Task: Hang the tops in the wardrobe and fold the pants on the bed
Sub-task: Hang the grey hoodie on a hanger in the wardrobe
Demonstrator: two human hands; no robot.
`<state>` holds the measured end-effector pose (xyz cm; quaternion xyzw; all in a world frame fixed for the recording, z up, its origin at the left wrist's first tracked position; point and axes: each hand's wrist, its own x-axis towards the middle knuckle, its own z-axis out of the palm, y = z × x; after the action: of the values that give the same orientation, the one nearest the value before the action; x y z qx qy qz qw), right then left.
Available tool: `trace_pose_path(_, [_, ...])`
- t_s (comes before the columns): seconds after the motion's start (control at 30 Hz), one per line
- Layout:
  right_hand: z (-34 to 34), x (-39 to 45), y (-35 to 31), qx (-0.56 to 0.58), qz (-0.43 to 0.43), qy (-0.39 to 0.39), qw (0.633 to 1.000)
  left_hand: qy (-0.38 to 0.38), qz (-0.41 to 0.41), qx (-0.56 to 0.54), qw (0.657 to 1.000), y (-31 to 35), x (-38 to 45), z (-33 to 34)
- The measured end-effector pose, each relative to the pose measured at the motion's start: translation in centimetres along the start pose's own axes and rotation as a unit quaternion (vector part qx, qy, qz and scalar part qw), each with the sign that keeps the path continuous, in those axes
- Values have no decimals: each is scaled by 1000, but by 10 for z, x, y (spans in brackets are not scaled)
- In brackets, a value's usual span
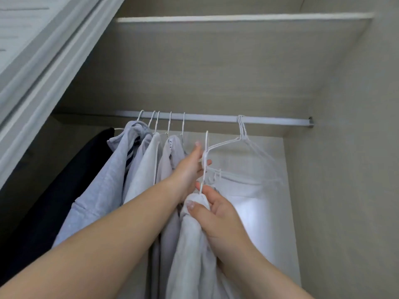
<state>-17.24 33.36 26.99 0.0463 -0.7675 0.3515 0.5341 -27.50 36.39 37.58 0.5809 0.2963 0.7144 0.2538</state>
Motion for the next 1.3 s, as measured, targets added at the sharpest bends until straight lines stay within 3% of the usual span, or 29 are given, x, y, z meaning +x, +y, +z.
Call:
trace_pose_path(0.27, [28, 70, 21, -64, -6, 5, 998, -40, 26, -54, 997, 15, 7, -50])
trace_pose_path(0.57, [42, 110, 29, -91, 0, 34, 995, -61, 50, 7, 997, 24, 16, -86])
trace_pose_path(0.77, [31, 172, 18, -126, 11, 115, 985, 10, 120, 64, 991, 36, 49, -89])
trace_pose_path(0.83, [26, 192, 12, -113, 4, 111, 987, 17, 132, 10, 991, 42, 53, -94])
trace_pose_path(0.93, [21, 218, 1, -103, -15, 105, 989, -7, 182, -10, 983, 45, 65, -97])
trace_pose_path(1.1, [2, 245, -12, -130, 13, 111, 985, -59, 162, -22, 985, 47, 48, -85])
trace_pose_path(1.3, [-30, 246, 16, -138, 74, 123, 980, -91, 140, 29, 986, 18, 21, -78])
